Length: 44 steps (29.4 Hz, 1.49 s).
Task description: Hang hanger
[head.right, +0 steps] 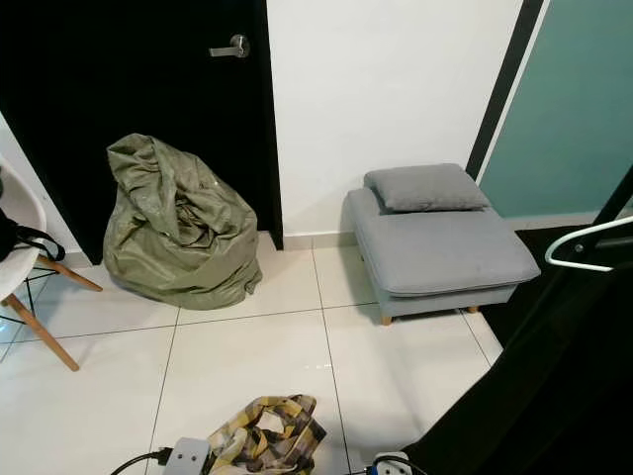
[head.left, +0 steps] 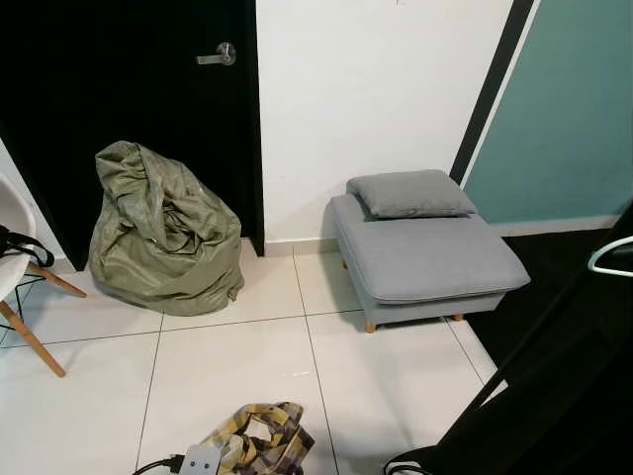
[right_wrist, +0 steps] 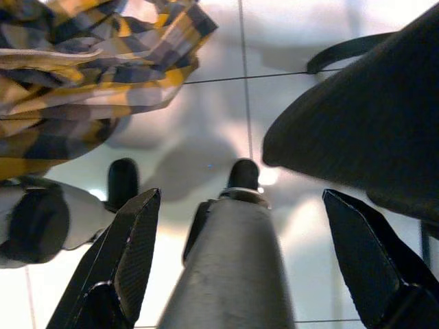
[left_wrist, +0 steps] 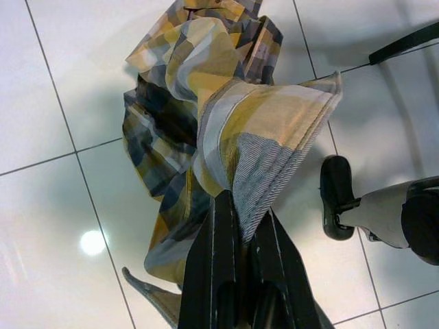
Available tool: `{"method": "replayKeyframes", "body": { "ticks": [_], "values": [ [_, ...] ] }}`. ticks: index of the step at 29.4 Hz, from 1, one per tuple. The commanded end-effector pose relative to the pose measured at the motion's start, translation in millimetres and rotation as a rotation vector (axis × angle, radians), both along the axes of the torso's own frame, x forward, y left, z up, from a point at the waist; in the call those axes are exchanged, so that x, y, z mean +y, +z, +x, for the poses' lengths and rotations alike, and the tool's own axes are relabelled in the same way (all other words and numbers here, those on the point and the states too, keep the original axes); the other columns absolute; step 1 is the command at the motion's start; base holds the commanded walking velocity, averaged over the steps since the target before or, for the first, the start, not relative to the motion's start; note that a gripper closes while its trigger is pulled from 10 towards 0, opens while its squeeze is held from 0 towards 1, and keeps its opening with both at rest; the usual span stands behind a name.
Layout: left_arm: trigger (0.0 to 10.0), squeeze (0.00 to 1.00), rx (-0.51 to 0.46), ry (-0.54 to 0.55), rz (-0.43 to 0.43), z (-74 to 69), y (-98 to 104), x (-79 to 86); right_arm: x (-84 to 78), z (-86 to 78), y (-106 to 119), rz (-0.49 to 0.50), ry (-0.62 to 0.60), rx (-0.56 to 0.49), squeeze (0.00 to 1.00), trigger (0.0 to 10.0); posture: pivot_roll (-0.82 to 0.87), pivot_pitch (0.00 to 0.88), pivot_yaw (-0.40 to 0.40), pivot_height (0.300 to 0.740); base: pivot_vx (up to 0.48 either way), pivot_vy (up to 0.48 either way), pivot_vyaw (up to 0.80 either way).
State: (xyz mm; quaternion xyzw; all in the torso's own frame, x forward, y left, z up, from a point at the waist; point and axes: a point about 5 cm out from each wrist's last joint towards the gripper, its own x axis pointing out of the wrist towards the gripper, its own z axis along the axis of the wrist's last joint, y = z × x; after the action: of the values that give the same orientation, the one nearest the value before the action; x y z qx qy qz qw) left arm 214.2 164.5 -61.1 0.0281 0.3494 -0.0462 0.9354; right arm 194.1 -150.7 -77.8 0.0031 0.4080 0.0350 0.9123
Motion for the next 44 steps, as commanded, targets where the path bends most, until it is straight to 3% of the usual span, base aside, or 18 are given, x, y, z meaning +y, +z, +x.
{"method": "replayKeyframes", "body": {
  "ticks": [1,22,26,35,39,42,44],
  "values": [
    [10.0,0.0,0.05,0.0,0.012,-9.8,-7,1.9,-1.7,-8.6,-4,-0.012,-0.002,0.024,0.0,10.0,0.06,0.158,-0.02,0.74,0.0,0.0,0.0],
    [10.0,0.0,0.056,-0.017,0.023,-13.2,-9,-0.7,-6.1,-8.6,-4,-0.003,-0.012,0.008,0.0,10.0,0.05,0.14,-0.02,0.74,0.0,0.0,0.0],
    [10.0,0.0,0.054,0.001,0.047,-20.2,-11,5.4,-7.6,-13.9,-5,0.0,-0.029,0.008,0.0,10.0,0.04,0.167,-0.013,0.74,0.0,0.0,0.0],
    [10.0,0.0,0.048,0.0,0.027,-19.3,-10,9.1,-7.8,-14.6,-6,0.014,-0.056,0.008,0.0,10.0,0.04,0.18,-0.023,0.74,0.0,0.0,0.0],
    [10.0,0.0,0.038,0.023,0.028,-10.5,-4,24.3,10.2,0.6,1,0.05,-0.051,-0.02,0.0,10.0,0.06,0.152,-0.01,0.74,0.0,0.0,0.0],
    [10.0,0.0,0.03,0.02,0.027,-7.1,-2,27.7,14.7,3.2,2,0.057,-0.042,-0.02,0.0,10.0,0.07,0.145,-0.015,0.74,0.0,0.0,0.0],
    [10.0,0.0,0.009,0.022,0.054,3.7,7,42.1,23.7,8.6,4,0.079,-0.034,-0.012,0.0,10.0,0.08,0.155,-0.043,0.74,0.0,0.0,0.0]
  ]
}}
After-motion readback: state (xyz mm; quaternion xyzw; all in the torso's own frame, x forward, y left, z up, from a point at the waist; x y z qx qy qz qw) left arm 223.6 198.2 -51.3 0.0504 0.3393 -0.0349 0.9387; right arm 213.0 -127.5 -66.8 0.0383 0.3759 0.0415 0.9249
